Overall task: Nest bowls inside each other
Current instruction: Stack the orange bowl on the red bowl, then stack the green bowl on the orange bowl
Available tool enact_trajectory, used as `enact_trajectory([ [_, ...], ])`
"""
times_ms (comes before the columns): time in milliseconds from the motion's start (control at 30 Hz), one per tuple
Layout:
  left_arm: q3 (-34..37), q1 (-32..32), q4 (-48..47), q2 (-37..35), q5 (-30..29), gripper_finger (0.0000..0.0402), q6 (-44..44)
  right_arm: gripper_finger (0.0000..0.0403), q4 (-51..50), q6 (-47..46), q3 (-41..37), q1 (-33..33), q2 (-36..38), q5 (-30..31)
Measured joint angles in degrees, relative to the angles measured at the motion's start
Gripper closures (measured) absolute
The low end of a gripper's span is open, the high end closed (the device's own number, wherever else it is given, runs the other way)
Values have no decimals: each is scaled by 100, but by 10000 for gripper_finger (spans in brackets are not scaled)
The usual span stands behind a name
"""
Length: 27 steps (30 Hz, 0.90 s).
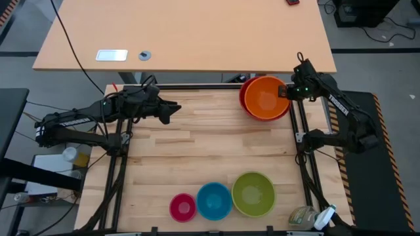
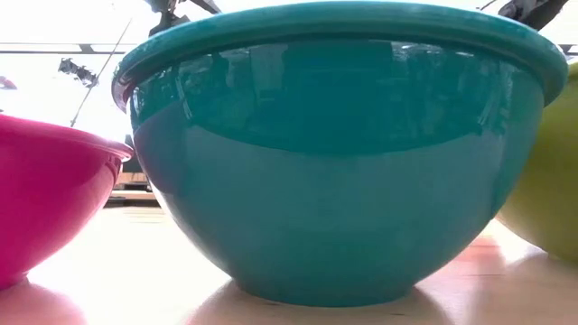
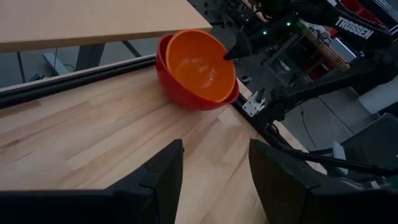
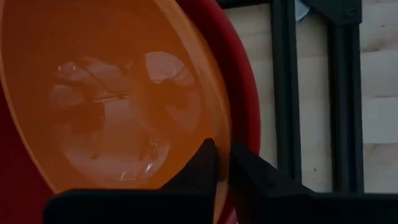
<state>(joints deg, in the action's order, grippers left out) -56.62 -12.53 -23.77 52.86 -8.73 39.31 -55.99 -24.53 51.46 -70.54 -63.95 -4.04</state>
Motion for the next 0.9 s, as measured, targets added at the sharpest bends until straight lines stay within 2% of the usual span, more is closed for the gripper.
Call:
enact_trajectory([
  [133,0,1,-2,0,-1,217,-50,330,-64,165,0,0,5,-5],
  [333,0,1,-2,0,-1,217,-118,258,-260,371,0,0,5,-298],
  [533,0,2,-2,0,0,217,-117,199,-518,223,11,86,10,-305],
  [733,0,2,-2,0,94,217,-117,192,-833,159,526,528,23,5],
  [833,0,4,-2,0,100,217,-116,192,-835,259,930,984,25,-232],
  [900,0,2,-2,0,115,217,-137,192,-921,714,1098,1401,32,-541],
])
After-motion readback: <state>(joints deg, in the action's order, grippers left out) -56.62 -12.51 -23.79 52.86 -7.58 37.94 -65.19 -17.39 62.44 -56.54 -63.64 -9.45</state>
